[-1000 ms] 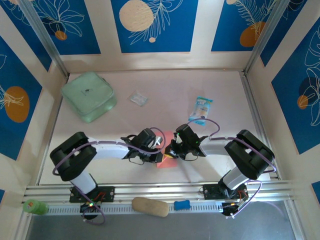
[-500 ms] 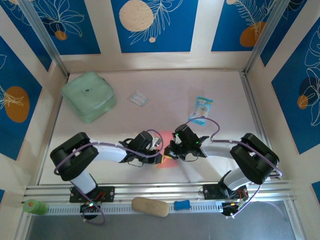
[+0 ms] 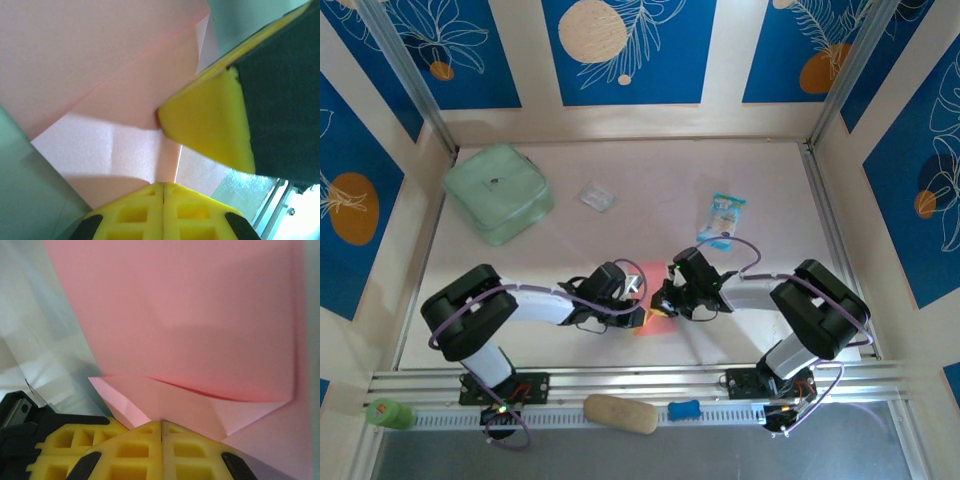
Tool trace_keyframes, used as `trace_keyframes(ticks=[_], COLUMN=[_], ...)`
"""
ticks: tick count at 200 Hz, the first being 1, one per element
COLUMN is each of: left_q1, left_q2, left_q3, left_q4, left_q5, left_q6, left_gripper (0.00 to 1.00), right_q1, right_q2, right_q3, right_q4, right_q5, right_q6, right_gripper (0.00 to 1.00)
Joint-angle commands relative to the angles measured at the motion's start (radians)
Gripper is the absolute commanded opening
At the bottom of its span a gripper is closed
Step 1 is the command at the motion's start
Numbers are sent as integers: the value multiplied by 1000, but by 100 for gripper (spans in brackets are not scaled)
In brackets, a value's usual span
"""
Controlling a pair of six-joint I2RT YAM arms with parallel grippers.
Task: Fold a paper plane with a square sheet of paper (pick it up from the middle)
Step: Fold the triangle at the bottom-center of the table.
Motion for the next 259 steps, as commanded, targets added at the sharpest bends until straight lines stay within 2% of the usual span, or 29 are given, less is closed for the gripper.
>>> trace_keyframes(ticks=[1,101,135,157,199,259], left_q1=[-3,-1,-1,-1,-1,0], left_q2=[61,61,54,53,46,-7], left_q3=[-36,-45,-46,-41,-29,-3], left_q4=[-141,-147,-149,-151,-155,-196], left_q5=[-32,-32,-32,-32,-26,-23], left_q6=[14,27,34,36,36,39], left_gripper=[0,0,0,0,0,0], right_q1=[-41,-191,-163,-127,-71,-103], right_q2=[6,-37,-153,-172,-96,5], right_q3=[-11,-40,-57,-63,-50,-78], right_q4=[-41,-19,-18,-1,29,4], right_q5=[30,33,41,20,9,48], right_q6=[-30,-95,-109,-109,-101,-80], right_gripper=[0,0,0,0,0,0])
